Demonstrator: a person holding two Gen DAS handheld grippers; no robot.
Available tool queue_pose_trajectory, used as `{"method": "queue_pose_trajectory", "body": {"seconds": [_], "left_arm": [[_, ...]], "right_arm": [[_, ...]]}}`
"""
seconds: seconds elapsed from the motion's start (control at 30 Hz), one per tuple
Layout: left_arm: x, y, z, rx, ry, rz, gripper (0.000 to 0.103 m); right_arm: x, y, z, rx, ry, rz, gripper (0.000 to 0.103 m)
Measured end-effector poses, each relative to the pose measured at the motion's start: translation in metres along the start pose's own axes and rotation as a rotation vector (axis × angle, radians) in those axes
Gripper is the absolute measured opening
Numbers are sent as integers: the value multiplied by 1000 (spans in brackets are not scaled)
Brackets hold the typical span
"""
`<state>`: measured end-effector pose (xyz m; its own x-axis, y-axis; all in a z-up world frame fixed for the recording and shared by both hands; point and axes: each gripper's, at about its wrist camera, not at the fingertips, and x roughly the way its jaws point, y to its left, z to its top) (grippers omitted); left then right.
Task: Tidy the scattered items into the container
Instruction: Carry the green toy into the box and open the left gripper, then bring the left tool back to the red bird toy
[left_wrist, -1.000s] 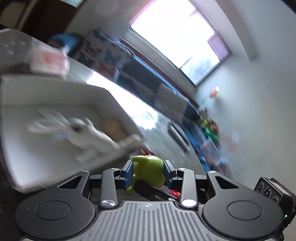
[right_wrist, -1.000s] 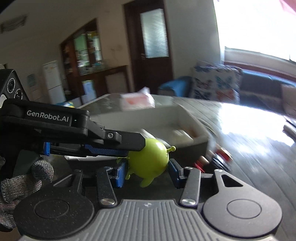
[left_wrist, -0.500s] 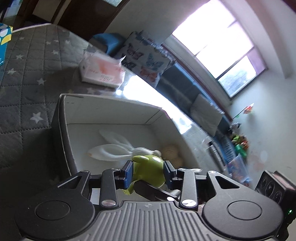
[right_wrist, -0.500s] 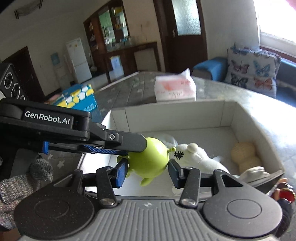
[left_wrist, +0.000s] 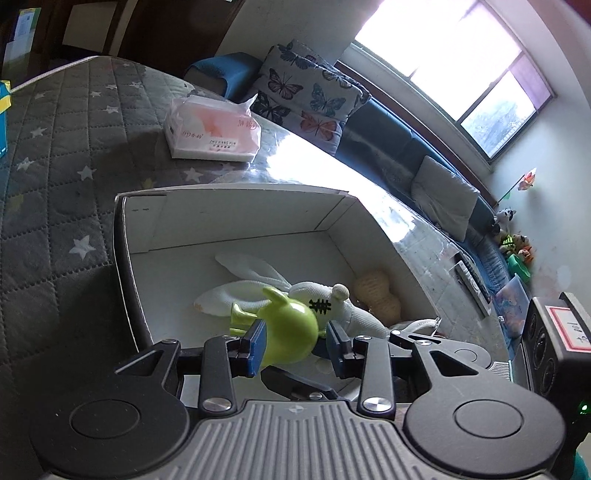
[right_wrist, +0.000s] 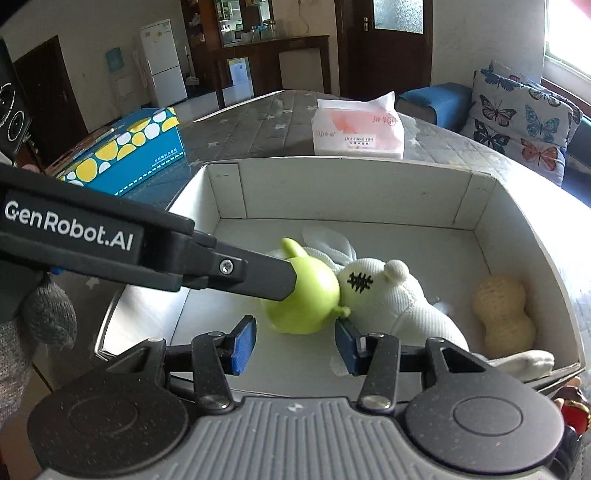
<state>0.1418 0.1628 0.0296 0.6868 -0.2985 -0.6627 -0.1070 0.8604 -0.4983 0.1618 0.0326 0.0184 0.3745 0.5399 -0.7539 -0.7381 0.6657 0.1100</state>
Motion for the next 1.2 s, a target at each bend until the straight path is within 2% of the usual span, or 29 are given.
{"method": "queue_pose_trajectory", "body": {"seconds": [0.13, 0.37, 0.57, 0.63, 0.77, 0.93, 1.2], "left_arm": [[-3, 1, -1, -13, -6, -8, 38], [-18, -7, -7, -17, -49, -43, 38], [-31, -24, -20, -3, -82, -104, 38], [-35, -32, -26, 5, -85, -124, 38], [-34, -46, -40, 25, -70, -157, 38], [-19, -62, -60, 38, -11, -190, 38], [2, -93, -89, 101, 69, -234, 38]], "right_arm": [[-3, -4, -3, 21, -21, -3, 49], [-36, -2, -16, 66, -141, -24, 49], [-76, 6, -36, 49, -240, -93, 51], [-89, 7, -45, 54, -260, -114, 56], [-109, 5, -68, 71, -283, -164, 59], [-131, -4, -100, 123, -280, -240, 60], [-155, -30, -155, 254, -271, -337, 60]]}}
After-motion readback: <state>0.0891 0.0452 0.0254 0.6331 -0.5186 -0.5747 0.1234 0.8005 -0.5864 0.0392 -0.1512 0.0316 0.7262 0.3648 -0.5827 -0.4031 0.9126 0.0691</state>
